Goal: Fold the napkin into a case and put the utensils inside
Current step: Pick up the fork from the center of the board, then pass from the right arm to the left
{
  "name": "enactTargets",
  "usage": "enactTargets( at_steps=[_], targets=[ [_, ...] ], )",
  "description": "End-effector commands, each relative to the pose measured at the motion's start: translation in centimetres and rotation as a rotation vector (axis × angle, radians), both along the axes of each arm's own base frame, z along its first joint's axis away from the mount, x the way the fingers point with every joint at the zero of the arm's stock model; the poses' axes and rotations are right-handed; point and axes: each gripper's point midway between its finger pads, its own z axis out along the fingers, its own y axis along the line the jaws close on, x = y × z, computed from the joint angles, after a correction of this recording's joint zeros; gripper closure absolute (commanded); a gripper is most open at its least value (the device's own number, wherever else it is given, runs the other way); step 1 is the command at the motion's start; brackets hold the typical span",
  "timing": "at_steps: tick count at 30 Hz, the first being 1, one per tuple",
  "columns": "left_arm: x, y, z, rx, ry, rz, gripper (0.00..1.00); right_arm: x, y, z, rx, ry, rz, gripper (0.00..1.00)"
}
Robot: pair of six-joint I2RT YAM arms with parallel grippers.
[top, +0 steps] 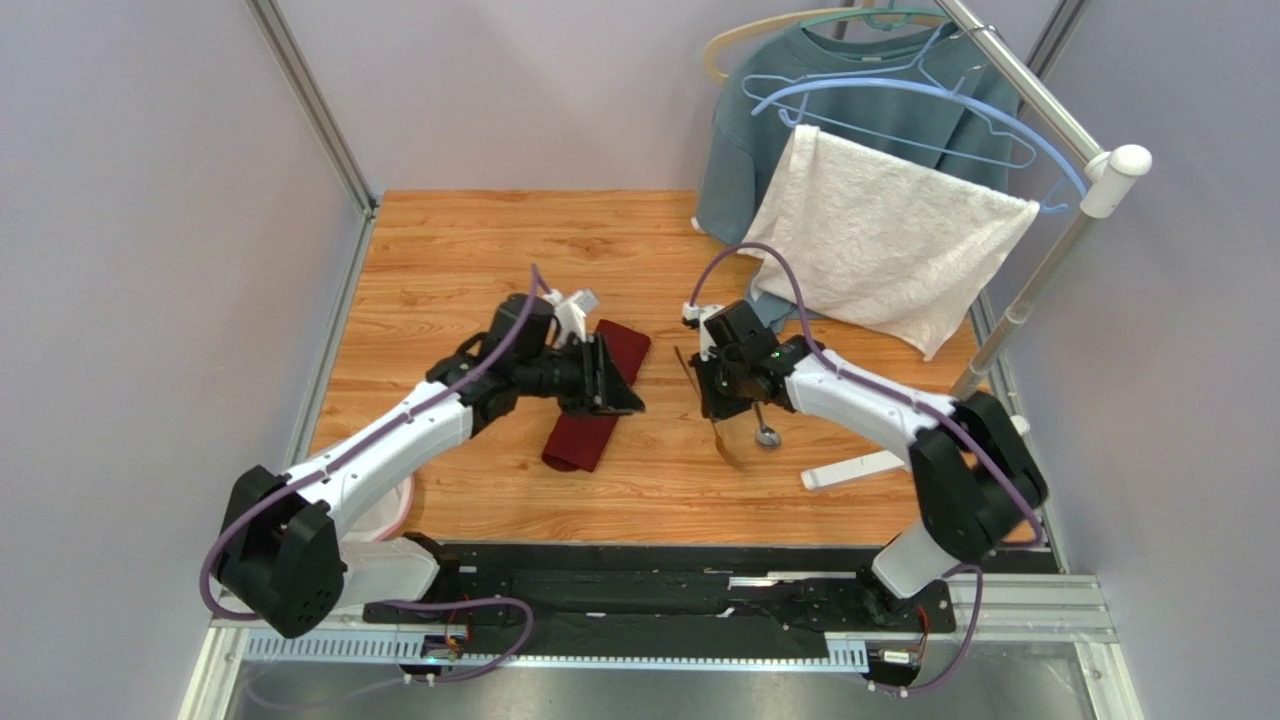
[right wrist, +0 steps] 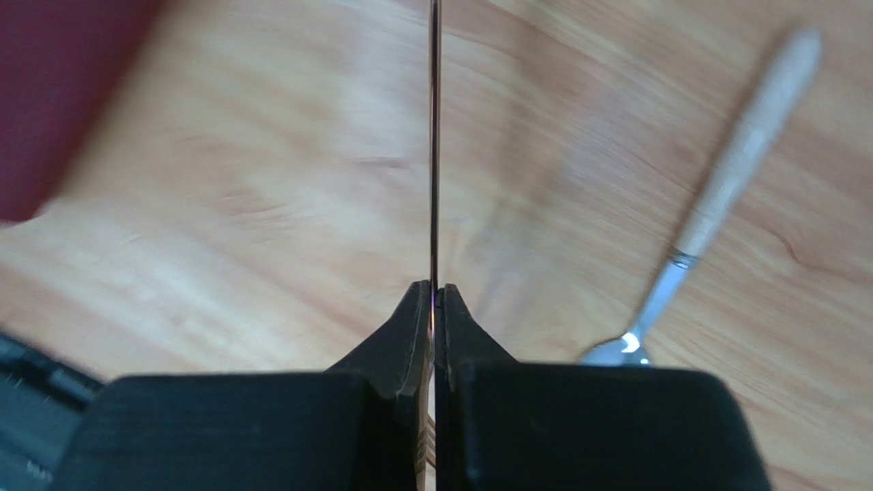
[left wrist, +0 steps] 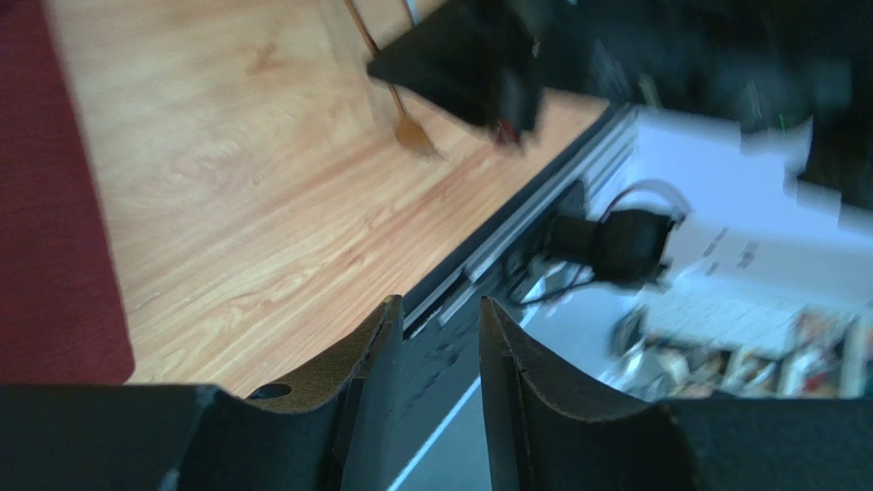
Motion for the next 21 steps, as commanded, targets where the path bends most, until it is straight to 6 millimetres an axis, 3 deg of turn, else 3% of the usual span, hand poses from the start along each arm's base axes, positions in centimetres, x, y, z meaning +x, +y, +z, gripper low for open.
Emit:
enactTargets(
  at_steps=[1,2,3,4,5,6,9,13,14,15,16,21],
  targets=[
    [0.9,3.2,5.3,-0.165,0.117,0.138,0.59,2.4,5.1,10.7,0.157,-0.457,0.223,1.0],
    [1.4,4.2,6.6,-0.166,0.072,0.176,0.55,2.7,5.8,11.8,0.169,-0.532,0.259,1.0],
    [0.3,5.5,7.4,-0.139,0.057,0.191,0.54,1.5,7.1,12.0,0.155,-0.585,0.336,1.0],
    [0.1,6.2,8.0,-0.132,0.054,0.21,0.52,1.7,6.1,11.4,0.017,-0.691,0.414,1.0],
    [0.4,7.2,9.0,-0.144,0.051,0.238,0.48,1.6,6.9,13.2,0.01,-0.819,0.451,1.0],
    [-0.4,7.8,9.3,-0.153,0.092,0.247,0.47,0.4,8.1,14.2,-0.002,-0.921,0.525,1.0],
    [-2.4,7.9,10.6,-0.247,0.203,0.177,0.44,0.4,8.0,16.1,-0.044,-1.169,0.596,1.0],
    [-3.9,8.7,10.3,-0.254,0.232,0.188,0.42,0.6,8.1,17.4,-0.245,-1.362,0.674,1.0],
    [-4.2,8.8,10.9,-0.266,0.175,0.186,0.18,0.3,8.4,18.1,-0.304,-1.424,0.711,1.0],
    [-4.4,8.9,11.0,-0.269,0.161,0.185,0.05,0.1,8.5,18.6,-0.334,-1.46,0.72,1.0],
    [-4.6,8.9,10.9,-0.272,0.155,0.176,0.01,-0.1,8.6,19.1,-0.359,-1.486,0.728,1.0],
    [-4.1,9.9,8.3,-0.134,0.162,0.191,0.01,-1.9,10.6,20.0,-0.438,-1.563,0.85,1.0]
  ],
)
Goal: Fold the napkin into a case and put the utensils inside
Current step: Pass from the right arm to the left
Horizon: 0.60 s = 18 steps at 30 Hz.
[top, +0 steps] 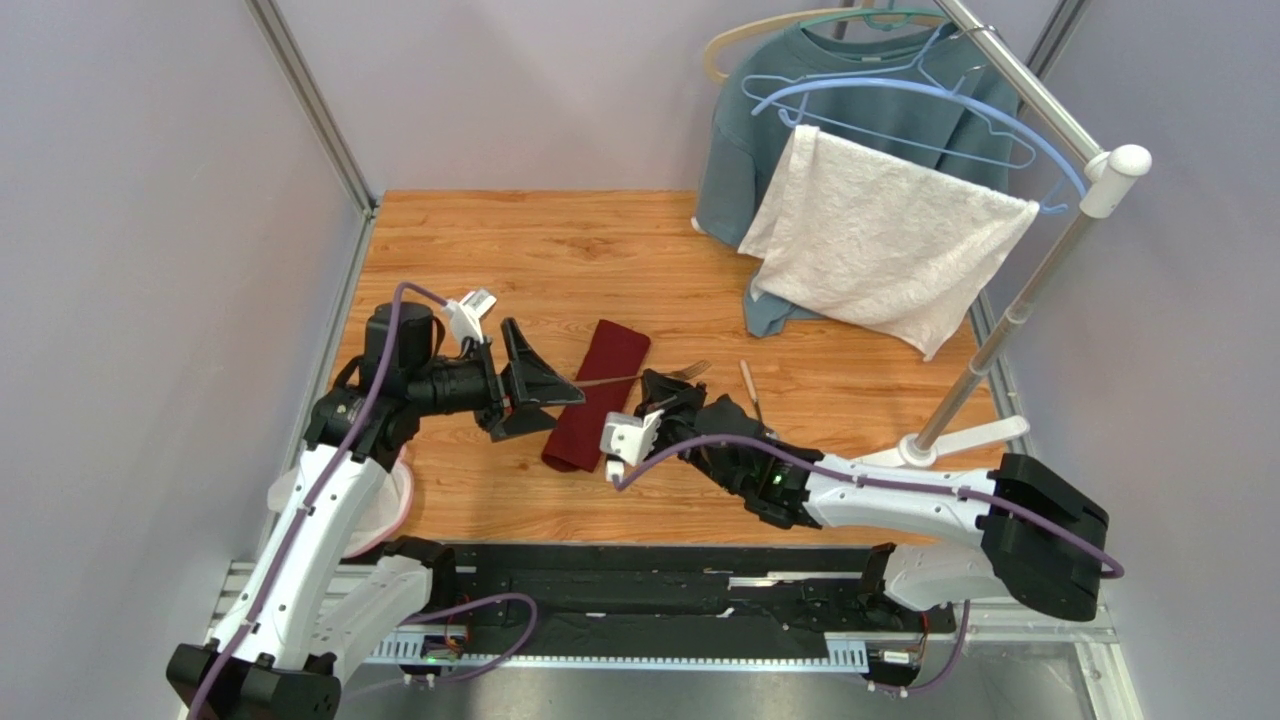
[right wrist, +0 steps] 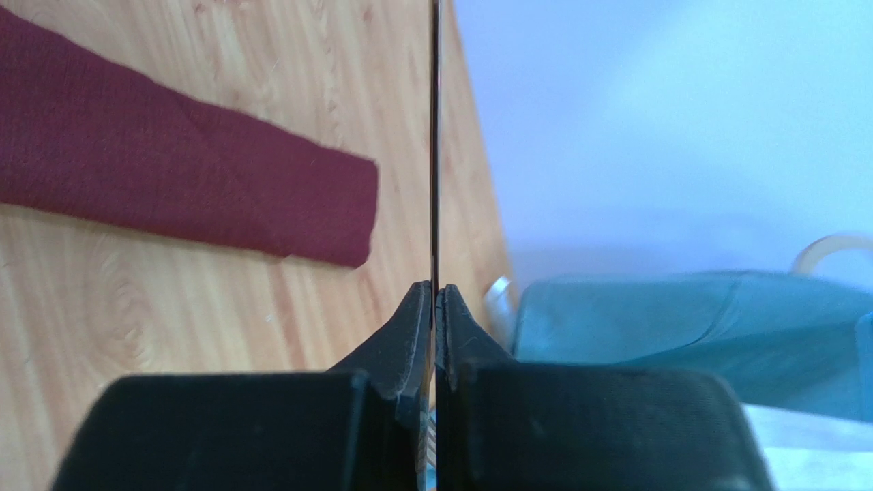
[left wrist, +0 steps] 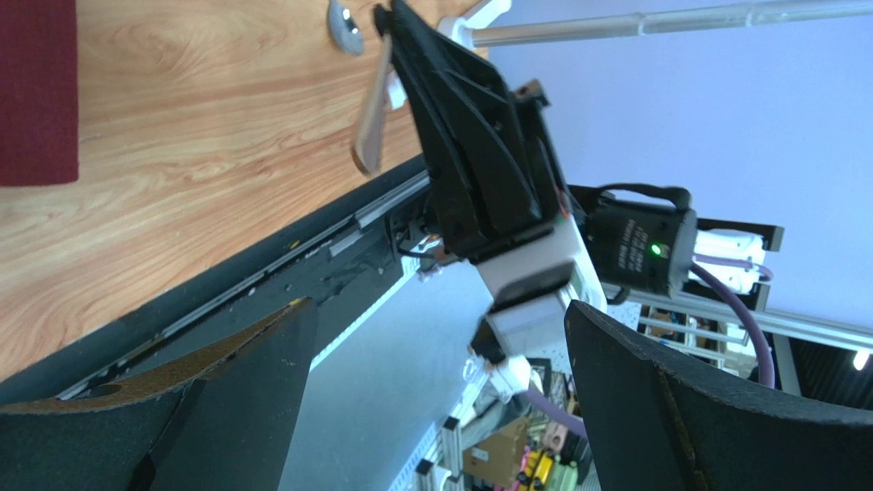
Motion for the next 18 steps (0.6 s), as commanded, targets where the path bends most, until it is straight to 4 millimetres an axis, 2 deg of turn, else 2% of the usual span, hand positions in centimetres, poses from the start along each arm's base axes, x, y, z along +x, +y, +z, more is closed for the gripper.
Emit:
enactTargets(
  at_steps=[1,4,11,12,13,14,16,17,18],
  targets=[
    [0.3,0.8,-1.7,0.091,0.029,-0.004,0.01,-0.3,1.4,5.5,-0.007,-0.248,0.02,1.0],
    [1.3,0.8,-2.0,0.103,0.015,0.003,0.02,-1.3,2.2,5.6,-0.026,-0.284,0.047,1.0],
    [2.2,0.2,-3.2,0.082,0.023,-0.027,0.17,-2.6,4.0,6.7,0.017,-0.288,0.111,1.0],
    [1.9,-0.3,-3.0,0.047,0.025,-0.063,0.23,-2.7,4.2,6.6,0.012,-0.292,0.114,1.0],
    [1.8,-0.4,-3.4,0.034,0.038,-0.072,0.36,-2.6,4.3,6.5,0.009,-0.298,0.109,1.0],
    [2.1,-0.7,-3.2,0.009,0.028,-0.076,0.41,-2.5,4.6,6.6,0.021,-0.311,0.103,1.0],
    [2.1,-0.9,-3.6,-0.012,0.029,-0.09,0.61,-2.4,4.8,6.7,0.036,-0.307,0.095,1.0],
    [2.3,-0.9,-3.8,-0.006,0.027,-0.089,0.8,-2.5,5.0,7.0,0.073,-0.293,0.094,0.97],
    [2.5,-0.9,-4.0,0.002,0.019,-0.087,0.9,-2.6,4.9,7.2,0.097,-0.277,0.091,0.93]
  ],
)
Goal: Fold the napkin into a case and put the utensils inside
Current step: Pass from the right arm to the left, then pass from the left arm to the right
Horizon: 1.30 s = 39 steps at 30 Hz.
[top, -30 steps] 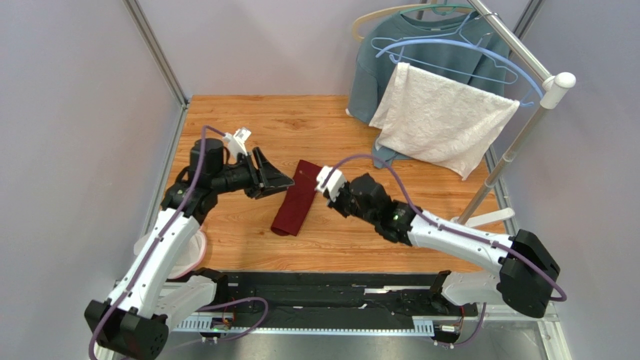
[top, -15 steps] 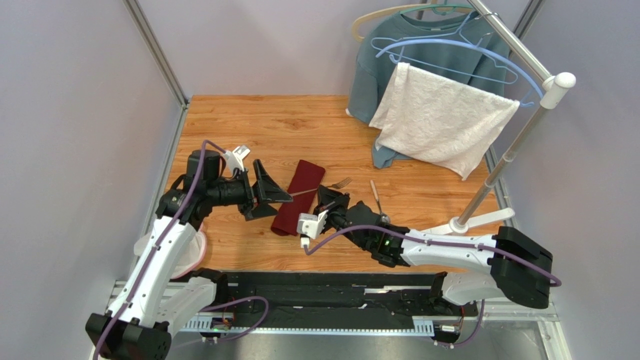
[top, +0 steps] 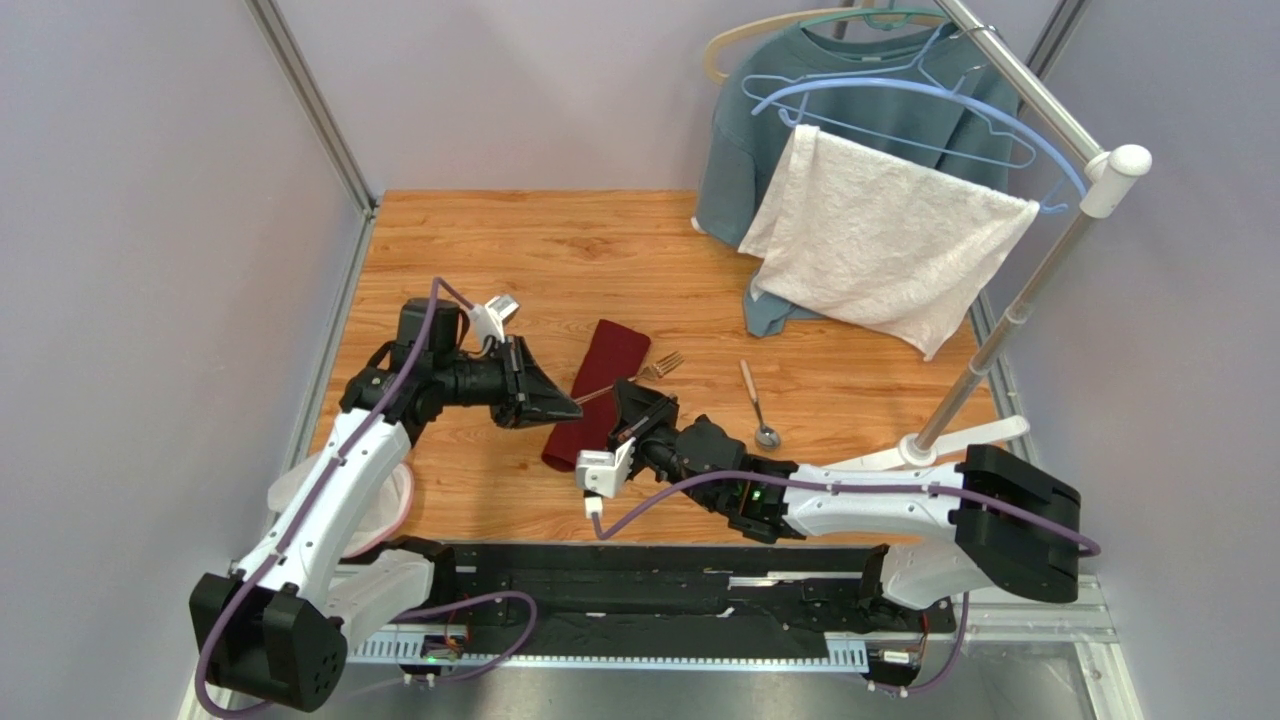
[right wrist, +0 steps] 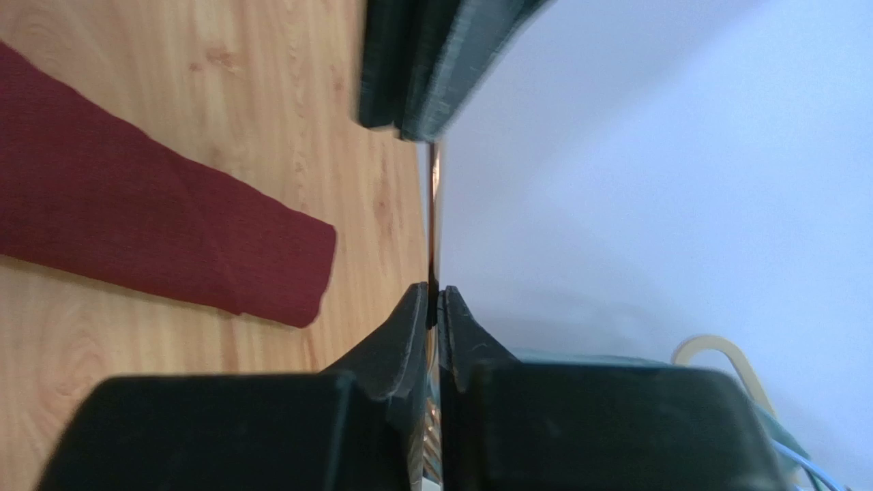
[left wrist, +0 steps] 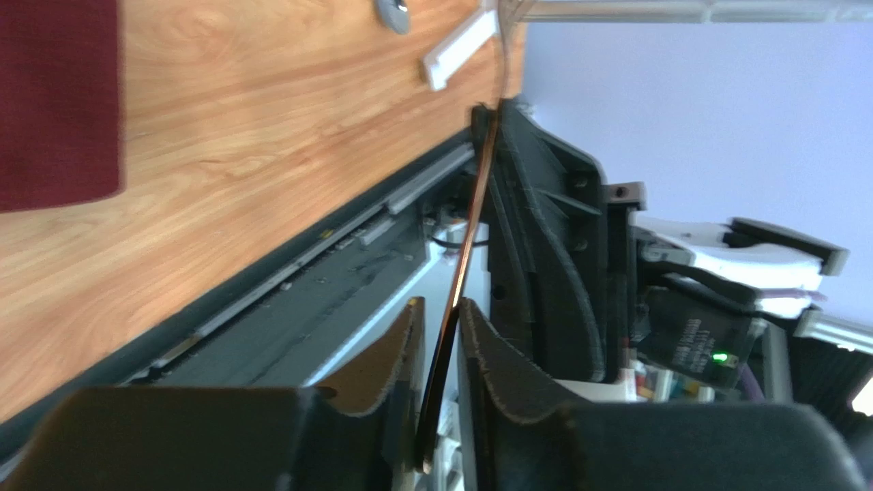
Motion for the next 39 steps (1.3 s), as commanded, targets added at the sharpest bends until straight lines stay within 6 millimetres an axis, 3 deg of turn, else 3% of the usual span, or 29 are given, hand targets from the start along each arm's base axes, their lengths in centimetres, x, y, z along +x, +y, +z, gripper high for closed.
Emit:
enactTargets(
  at_steps=[1,2,4,5,6,7,8,10,11,13,15,16,18,19,22,28,36,37,39],
  targets=[
    [0.9,-0.4,0.6,-0.037,-0.07,-0.028,0.99,0.1,0.8,4.8,0.202,-0.006,-0.015,0.82],
    [1.3,-0.4,0.9,-0.035,-0.101,-0.017,1.0,0.8,0.4,4.1,0.214,0.05,-0.061,0.54],
    [2.1,-0.2,0.8,-0.039,-0.17,0.025,1.0,2.1,-0.6,4.4,0.376,0.248,-0.186,0.48],
    [2.7,-0.1,2.1,-0.05,-0.268,0.051,1.0,2.6,-1.9,1.1,0.276,0.374,-0.256,0.46],
    [3.8,0.7,1.8,-0.003,-0.314,0.127,1.0,2.5,-1.2,2.3,0.447,0.562,-0.291,0.4],
    [4.2,1.2,0.9,0.023,-0.339,0.166,1.0,2.7,-1.7,1.9,0.497,0.644,-0.354,0.38],
    [4.5,1.6,2.1,0.013,-0.426,0.208,1.0,3.1,-3.3,0.2,0.476,0.73,-0.451,0.34],
    [5.4,2.4,1.5,0.033,-0.496,0.279,1.0,1.9,-2.2,0.0,0.587,0.964,-0.487,0.33],
    [5.5,2.6,1.5,0.033,-0.515,0.3,1.0,1.7,-3.0,-0.9,0.596,1.042,-0.553,0.29],
    [6.1,3.1,0.9,0.047,-0.528,0.339,1.0,0.7,-2.0,-0.5,0.692,1.212,-0.587,0.29],
    [6.4,3.3,0.1,0.049,-0.525,0.365,1.0,1.3,-1.9,-0.2,0.805,1.335,-0.624,0.3],
    [6.6,3.4,0.5,0.039,-0.555,0.383,1.0,2.4,-2.0,0.2,0.982,1.463,-0.712,0.35],
    [7.0,4.3,-0.3,0.073,-0.561,0.441,1.0,3.1,-0.9,-0.6,1.106,1.67,-0.789,0.47],
    [7.0,4.7,-0.1,0.081,-0.586,0.457,1.0,4.0,-0.6,-0.2,1.209,1.755,-0.827,0.49],
    [7.5,5.1,0.4,0.077,-0.629,0.492,1.0,5.5,1.8,1.1,1.286,1.814,-0.779,0.44],
    [7.7,4.5,-0.5,0.035,-0.609,0.482,1.0,7.7,5.2,0.5,1.362,1.93,-0.846,0.43],
    [7.8,4.6,-1.6,0.044,-0.595,0.49,1.0,9.6,6.3,2.2,1.424,1.854,-0.845,0.45],
    [7.8,4.6,-1.6,0.039,-0.599,0.49,1.0,9.9,6.6,1.1,1.407,1.855,-0.874,0.47],
    [7.7,4.5,-1.7,0.034,-0.6,0.487,1.0,10.1,7.1,0.9,1.403,1.867,-0.885,0.48]
  ],
)
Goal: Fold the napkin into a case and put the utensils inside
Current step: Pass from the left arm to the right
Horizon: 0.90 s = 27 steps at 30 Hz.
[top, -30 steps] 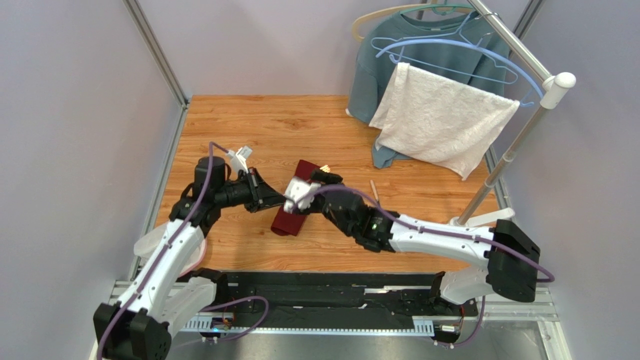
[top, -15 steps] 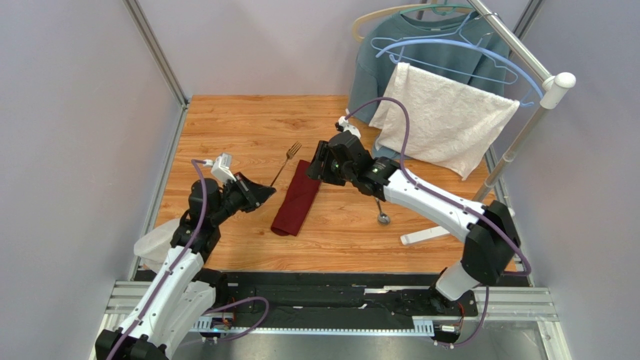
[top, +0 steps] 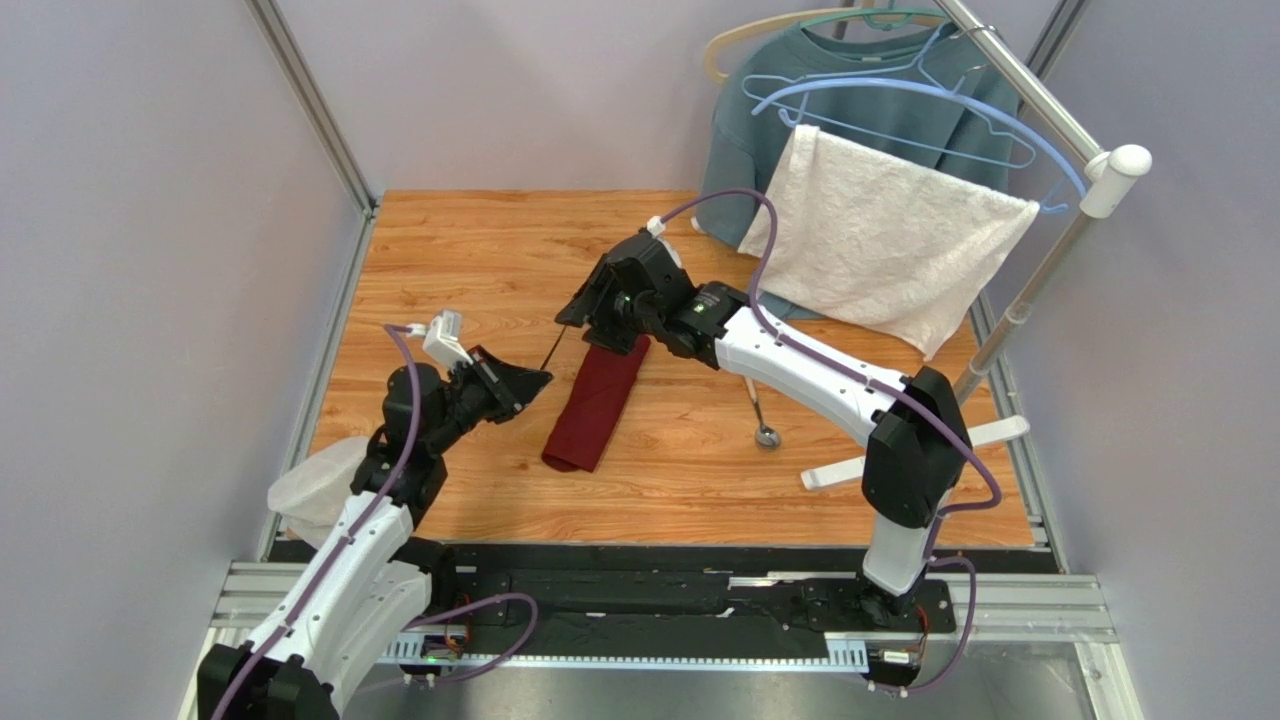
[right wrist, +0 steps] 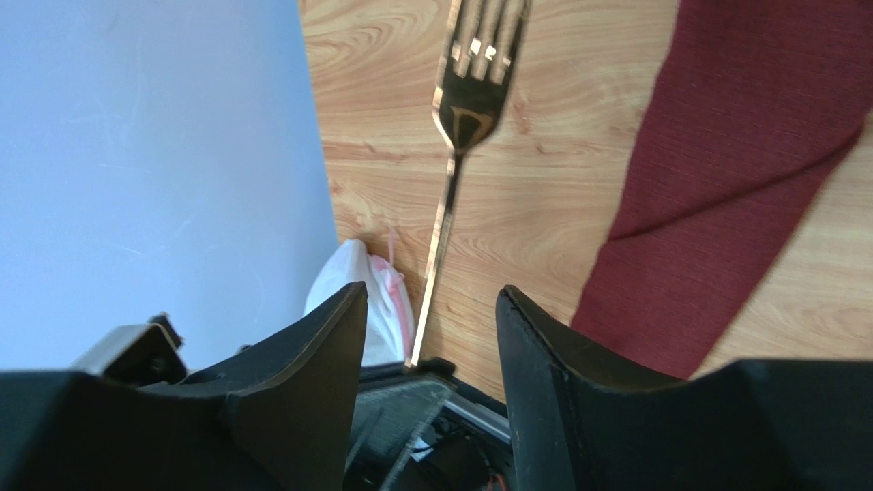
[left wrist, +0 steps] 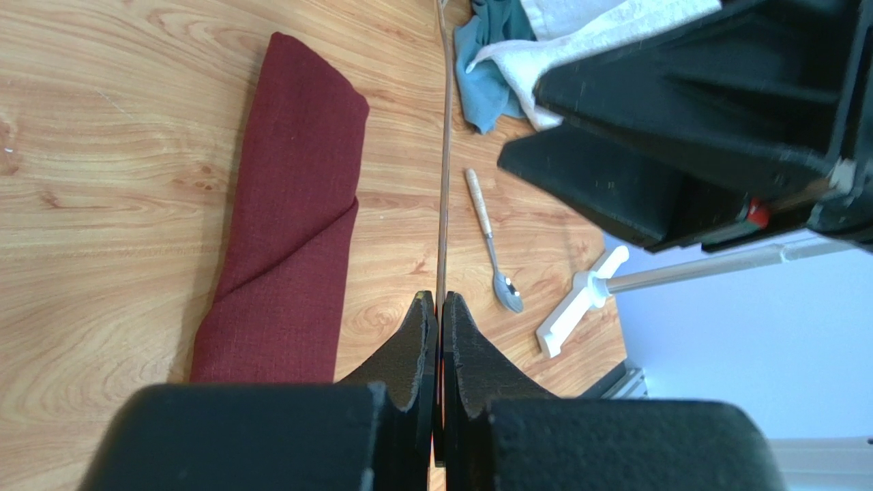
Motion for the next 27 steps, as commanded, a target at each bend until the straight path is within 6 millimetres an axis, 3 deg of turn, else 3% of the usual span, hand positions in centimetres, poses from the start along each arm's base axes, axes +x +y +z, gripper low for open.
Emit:
enactTargets(
  at_steps=[1,10,17,23,24,27],
  targets=[
    [0.4,-0.1,1.9,-0.033,-0.092,0.001,1.0,1.4,1.5,0.6,0.025,0.01,-0.04,0.5],
    [0.1,-0.3,1.1,-0.04,-0.086,-0.006,1.0,3.5,1.3,-0.3,-0.007,0.003,-0.099,0.6],
    [0.0,-0.3,1.0,-0.051,-0.087,-0.009,1.0,4.0,1.4,-1.4,-0.018,0.017,-0.109,0.66],
    [-0.1,-0.3,0.5,-0.041,-0.073,-0.012,1.0,5.2,1.6,-1.8,-0.021,0.017,-0.115,0.88],
    [-0.1,-0.3,0.3,-0.039,-0.07,-0.012,1.0,5.4,1.5,-1.9,-0.022,0.021,-0.113,0.98],
    [-0.2,-0.1,-0.4,-0.013,-0.03,-0.009,1.0,6.0,0.8,-2.4,-0.048,0.017,-0.119,1.0]
  ],
)
